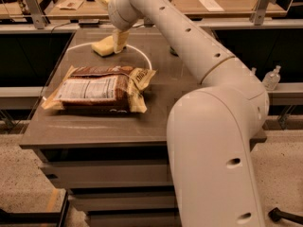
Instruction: Move sponge near brown chip bag
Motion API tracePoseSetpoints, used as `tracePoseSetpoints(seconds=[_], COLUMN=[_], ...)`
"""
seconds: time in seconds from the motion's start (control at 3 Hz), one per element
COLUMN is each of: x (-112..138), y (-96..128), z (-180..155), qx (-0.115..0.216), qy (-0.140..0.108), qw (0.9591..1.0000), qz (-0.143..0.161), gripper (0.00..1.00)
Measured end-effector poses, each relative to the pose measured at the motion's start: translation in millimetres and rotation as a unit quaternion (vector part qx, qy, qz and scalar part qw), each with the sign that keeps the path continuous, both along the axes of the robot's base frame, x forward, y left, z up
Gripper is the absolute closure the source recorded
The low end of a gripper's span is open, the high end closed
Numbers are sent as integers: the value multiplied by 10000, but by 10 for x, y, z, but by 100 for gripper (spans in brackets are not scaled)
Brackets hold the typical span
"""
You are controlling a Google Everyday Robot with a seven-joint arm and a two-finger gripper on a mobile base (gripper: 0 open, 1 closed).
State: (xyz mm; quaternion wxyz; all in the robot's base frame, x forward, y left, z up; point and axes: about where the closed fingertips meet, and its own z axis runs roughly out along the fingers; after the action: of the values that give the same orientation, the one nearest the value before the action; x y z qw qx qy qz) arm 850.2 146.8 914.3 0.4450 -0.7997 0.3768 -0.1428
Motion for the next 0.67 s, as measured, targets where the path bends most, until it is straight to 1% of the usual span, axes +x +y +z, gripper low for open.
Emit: tracePoseSetpoints(seconds=[0.33, 0.67], x=[77, 119], y=[6, -12], z=[-91, -294], qx=[-137, -426], qy=[9, 147], qw=[9999, 9989], qz=[25, 146], gripper=[0, 0])
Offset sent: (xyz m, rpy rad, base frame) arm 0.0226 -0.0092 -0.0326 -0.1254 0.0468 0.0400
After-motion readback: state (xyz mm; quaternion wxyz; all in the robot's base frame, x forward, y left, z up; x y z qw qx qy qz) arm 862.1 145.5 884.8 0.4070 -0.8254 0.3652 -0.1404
